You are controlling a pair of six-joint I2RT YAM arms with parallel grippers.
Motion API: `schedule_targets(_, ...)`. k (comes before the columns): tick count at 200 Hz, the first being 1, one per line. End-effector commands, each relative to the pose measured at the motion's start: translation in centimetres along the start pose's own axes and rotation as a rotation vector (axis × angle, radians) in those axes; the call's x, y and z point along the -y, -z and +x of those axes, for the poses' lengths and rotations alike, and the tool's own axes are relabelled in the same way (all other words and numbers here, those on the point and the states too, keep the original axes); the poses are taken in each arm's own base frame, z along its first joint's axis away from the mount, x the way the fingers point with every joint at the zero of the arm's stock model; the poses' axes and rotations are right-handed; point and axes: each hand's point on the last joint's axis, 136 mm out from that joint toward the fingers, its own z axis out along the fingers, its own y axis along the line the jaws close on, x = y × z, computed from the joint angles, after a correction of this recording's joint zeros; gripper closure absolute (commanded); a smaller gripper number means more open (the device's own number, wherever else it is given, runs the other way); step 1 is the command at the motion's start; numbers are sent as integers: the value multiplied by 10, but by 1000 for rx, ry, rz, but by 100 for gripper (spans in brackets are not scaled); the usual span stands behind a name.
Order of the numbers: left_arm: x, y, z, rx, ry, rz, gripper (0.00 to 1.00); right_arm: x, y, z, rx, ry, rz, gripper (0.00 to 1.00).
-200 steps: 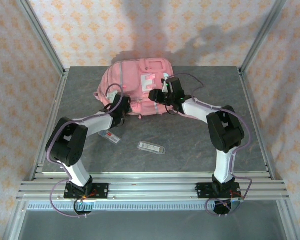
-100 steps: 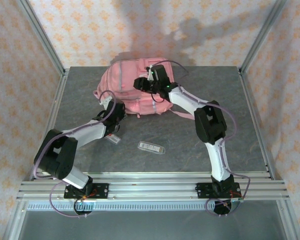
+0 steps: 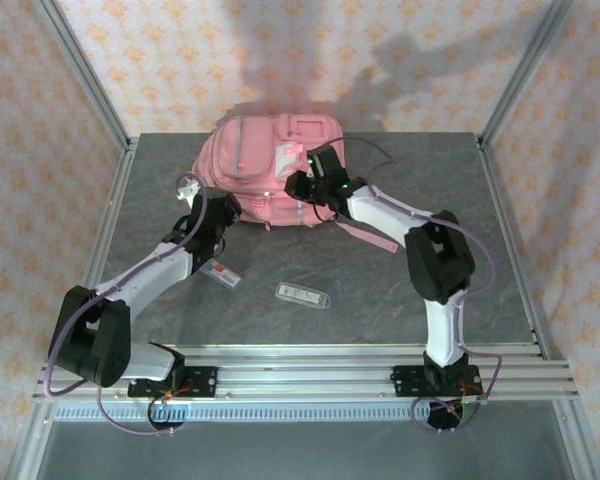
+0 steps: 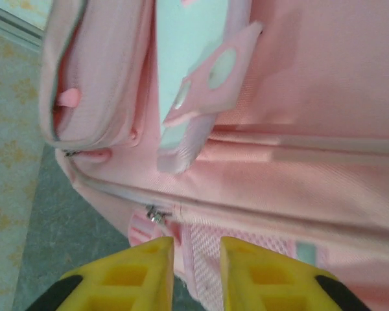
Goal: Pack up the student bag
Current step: Unzip the student bag at the top-center of the table.
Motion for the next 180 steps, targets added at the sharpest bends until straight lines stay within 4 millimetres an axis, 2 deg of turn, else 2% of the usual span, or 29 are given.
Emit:
schedule_targets(1, 5, -4, -14, -7, -6, 14, 39, -33, 45, -37, 145, 28, -65, 66)
schedule_targets(14, 5, -6, -18, -11, 2, 10, 38, -41, 46, -38, 138, 32, -96, 62)
schedule_targets(28, 5, -6, -20, -15, 17, 8, 37, -50, 35, -40, 111, 34, -126, 60)
schedule_targets(45, 3, -3, -18, -17, 38, 18, 33, -58, 14, -41, 69, 28, -158, 56)
schedule_targets(67, -3, 3, -11, -26, 60, 30, 32, -68, -13, -45, 31, 6, -199, 54)
schedule_targets(86, -10, 6, -3, -39, 67, 24, 32, -67, -42, -47, 7, -13, -195, 54)
schedule_targets(129, -23, 7, 4, -50, 69, 9, 32, -46, -98, -36, -63, -81, -136, 54)
schedule_targets(149, -23, 6, 5, -56, 72, 11, 32, -33, -110, -30, -77, -126, -71, 55)
schedule_targets(180, -20, 3, 6, -59, 82, 26, 32, -2, -113, -22, -47, -156, 104, 54)
